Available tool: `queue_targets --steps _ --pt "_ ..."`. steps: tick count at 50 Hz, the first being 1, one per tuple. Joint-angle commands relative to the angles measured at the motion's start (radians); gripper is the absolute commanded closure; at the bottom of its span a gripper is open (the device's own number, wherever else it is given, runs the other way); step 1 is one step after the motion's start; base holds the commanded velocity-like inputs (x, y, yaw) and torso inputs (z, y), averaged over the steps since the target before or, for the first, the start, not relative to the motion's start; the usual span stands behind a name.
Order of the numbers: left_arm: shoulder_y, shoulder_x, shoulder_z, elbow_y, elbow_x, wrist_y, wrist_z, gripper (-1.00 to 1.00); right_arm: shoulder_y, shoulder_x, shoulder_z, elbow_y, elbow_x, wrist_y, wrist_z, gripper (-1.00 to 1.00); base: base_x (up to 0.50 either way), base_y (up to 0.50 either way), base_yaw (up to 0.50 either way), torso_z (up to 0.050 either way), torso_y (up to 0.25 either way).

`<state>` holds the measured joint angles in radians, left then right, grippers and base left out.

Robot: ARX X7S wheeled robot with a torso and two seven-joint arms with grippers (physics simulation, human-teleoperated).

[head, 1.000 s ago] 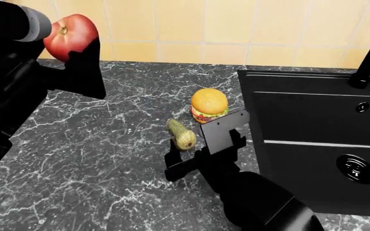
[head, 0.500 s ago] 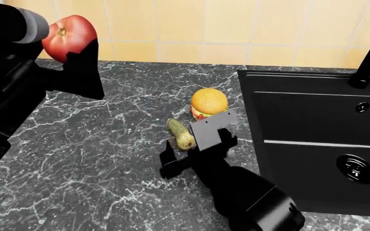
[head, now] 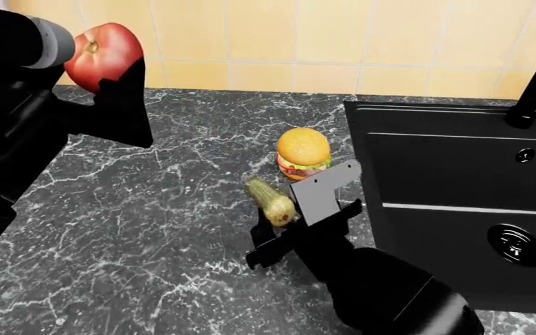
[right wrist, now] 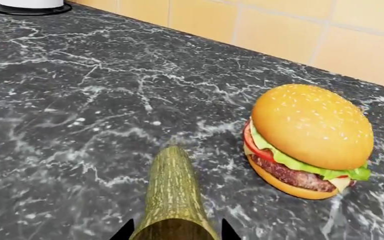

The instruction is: Pick up the fruits and vegetables and place them in the sink. Turn on the sink faucet to wash them. Then turn the sink off and put them in the tray.

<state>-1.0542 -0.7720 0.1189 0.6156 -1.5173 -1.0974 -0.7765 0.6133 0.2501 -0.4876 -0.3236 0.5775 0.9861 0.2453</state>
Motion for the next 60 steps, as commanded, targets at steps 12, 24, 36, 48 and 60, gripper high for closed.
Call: queue_targets --steps 12,24,36,48,60 --pt "-0.052 -0.001 0.014 0.037 -0.067 0.001 -0.068 1.00 0.016 0.132 0.441 -0.484 0.364 0.341 0.103 1.00 0.00 0.00 0.00 0.000 0.002" --pt "-0.077 0.002 0.033 0.061 -0.102 -0.004 -0.097 1.00 0.069 0.161 0.721 -0.524 0.652 0.490 0.228 1.00 0.01 -0.44 0.00 0.000 0.001" --pt "-0.114 0.004 0.062 0.067 -0.130 -0.016 -0.122 1.00 0.058 0.219 0.806 -0.513 0.760 0.487 0.275 1.00 0.00 -0.50 0.00 0.001 0.001" --pt "-0.130 0.008 0.091 0.078 -0.134 -0.029 -0.125 1.00 0.041 0.261 0.827 -0.507 0.811 0.472 0.295 1.00 0.03 -0.50 0.00 0.000 0.002" --pt "-0.191 -0.009 0.118 0.077 -0.197 -0.050 -0.144 1.00 0.100 0.320 0.823 -0.471 0.987 0.474 0.425 1.00 0.03 -0.50 0.00 0.001 0.001"
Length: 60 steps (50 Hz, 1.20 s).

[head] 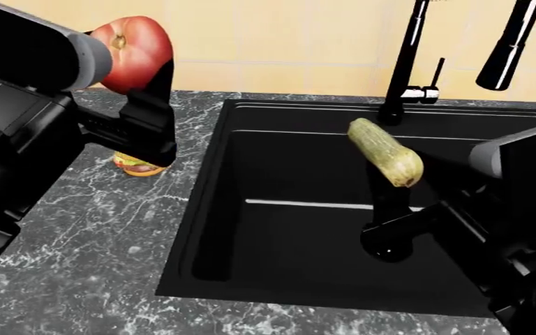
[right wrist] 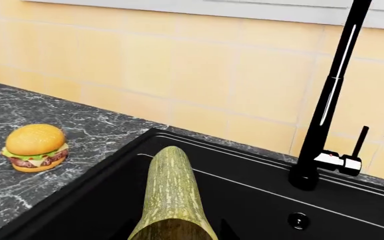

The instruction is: Pick up the fruits and vegetables and place them in the sink. Turn on the sink faucet to wash them. Then turn the sink off and put them in the tray.

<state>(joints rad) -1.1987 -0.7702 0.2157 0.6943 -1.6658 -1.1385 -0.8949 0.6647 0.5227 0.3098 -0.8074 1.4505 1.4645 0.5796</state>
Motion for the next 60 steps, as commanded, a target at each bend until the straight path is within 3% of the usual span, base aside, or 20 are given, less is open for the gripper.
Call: queue_targets --steps 1,11,37,60 --pt "-0.049 -0.011 0.022 -0.002 -0.050 -0.009 -0.027 1.00 0.050 0.052 0.023 0.014 0.122 -0.006 0.099 1.00 0.03 -0.50 0.00 0.000 0.011" --pt "-0.063 -0.009 0.034 -0.003 -0.054 -0.007 -0.035 1.00 0.017 0.082 0.010 0.008 0.118 -0.015 0.069 1.00 0.01 -0.48 0.00 0.000 0.001" --pt "-0.108 -0.022 0.068 -0.033 -0.047 -0.025 -0.025 1.00 0.046 0.200 -0.005 0.022 0.274 -0.076 0.158 1.00 -0.09 -0.49 0.00 0.001 0.001" --pt "-0.114 -0.128 0.063 -0.109 0.029 -0.069 0.059 1.00 0.341 0.301 -0.227 0.112 0.464 -0.145 0.337 1.00 0.16 -0.19 0.00 0.000 0.002"
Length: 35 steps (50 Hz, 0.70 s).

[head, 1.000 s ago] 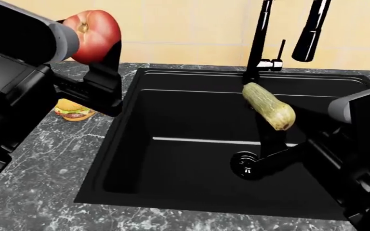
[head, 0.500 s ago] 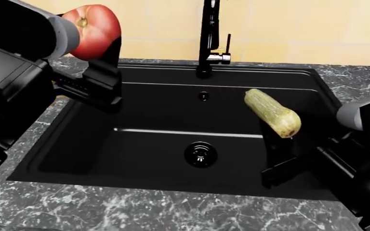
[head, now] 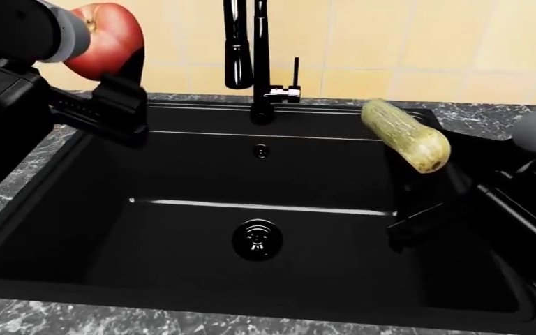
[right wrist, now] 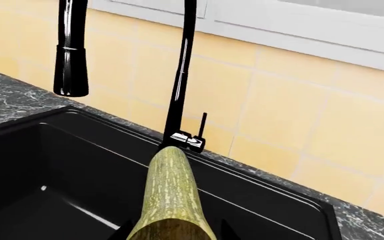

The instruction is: Pick up the fruits and vegetables and place them in the sink. Turn on the sink faucet to wash them. Then turn the sink off and put them in the tray.

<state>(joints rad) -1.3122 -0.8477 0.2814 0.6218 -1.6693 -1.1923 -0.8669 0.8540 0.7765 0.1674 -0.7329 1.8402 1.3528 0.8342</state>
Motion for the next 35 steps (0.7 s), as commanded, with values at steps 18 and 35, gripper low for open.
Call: queue_targets --steps 18,35 --pt "-0.022 -0.069 -0.002 -0.023 0.080 -0.019 0.114 1.00 0.238 0.074 -0.143 0.064 0.107 -0.053 0.113 1.00 0.00 0.00 0.00 0.021 0.027" --pt "-0.028 -0.070 0.009 -0.003 0.042 -0.018 0.111 1.00 0.204 0.090 -0.128 0.046 0.077 -0.044 0.082 1.00 0.17 0.15 0.00 0.050 0.061"
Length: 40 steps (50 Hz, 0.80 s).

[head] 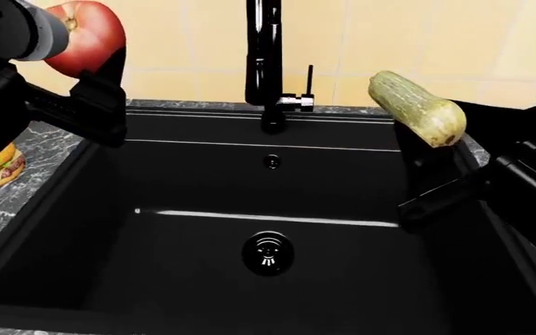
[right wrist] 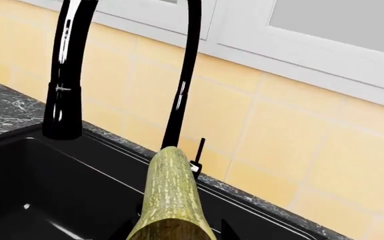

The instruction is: Pick up the fruits and vegetables and place them in the sink. Turn on the sink faucet to wash them. Then turn the sink off and put them in the tray.

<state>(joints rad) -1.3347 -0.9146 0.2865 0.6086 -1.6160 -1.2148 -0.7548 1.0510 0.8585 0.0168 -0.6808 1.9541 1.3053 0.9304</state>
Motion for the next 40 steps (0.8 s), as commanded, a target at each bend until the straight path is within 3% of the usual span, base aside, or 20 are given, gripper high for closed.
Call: queue_targets --steps 1,6,40 --pt "-0.005 -0.002 0.005 0.012 -0.010 0.004 -0.001 1.00 0.010 0.009 0.021 -0.005 -0.035 0.002 -0.012 1.00 0.31 0.26 0.00 0.050 0.059" --pt "-0.016 0.004 0.016 0.025 -0.018 -0.003 -0.002 1.00 0.010 0.016 0.024 -0.003 -0.038 -0.003 -0.011 1.00 0.21 0.03 0.00 0.036 0.030" --pt "-0.042 0.023 0.049 0.063 -0.069 0.010 0.005 1.00 0.025 0.027 -0.035 0.027 -0.099 0.013 -0.024 1.00 0.14 0.06 0.00 0.000 0.001"
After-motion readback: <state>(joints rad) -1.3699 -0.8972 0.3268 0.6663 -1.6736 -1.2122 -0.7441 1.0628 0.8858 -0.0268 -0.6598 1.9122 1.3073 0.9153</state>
